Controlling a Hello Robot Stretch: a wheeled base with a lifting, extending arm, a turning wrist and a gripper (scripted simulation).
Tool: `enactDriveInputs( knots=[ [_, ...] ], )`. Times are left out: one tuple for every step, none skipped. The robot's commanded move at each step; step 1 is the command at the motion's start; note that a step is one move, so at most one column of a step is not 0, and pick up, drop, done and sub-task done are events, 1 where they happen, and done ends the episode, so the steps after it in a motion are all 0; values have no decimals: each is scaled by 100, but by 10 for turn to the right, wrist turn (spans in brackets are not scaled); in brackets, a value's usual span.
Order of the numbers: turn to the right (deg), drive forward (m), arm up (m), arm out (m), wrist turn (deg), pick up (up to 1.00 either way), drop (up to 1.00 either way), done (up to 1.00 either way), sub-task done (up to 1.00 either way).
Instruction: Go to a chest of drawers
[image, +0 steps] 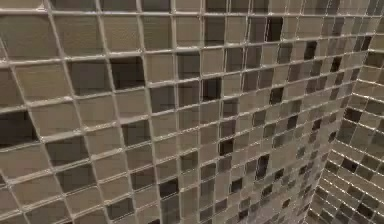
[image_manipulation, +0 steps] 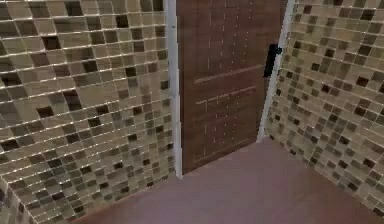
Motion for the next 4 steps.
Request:
enactDriveInputs(
  knots=[
    [-450,0,0,0,0,0,0,0,0],
    [-450,0,0,0,0,0,0,0,0],
    [-270,0,0,0,0,0,0,0,0],
    [0,100,0,0,0,0,0,0,0]
  ],
)
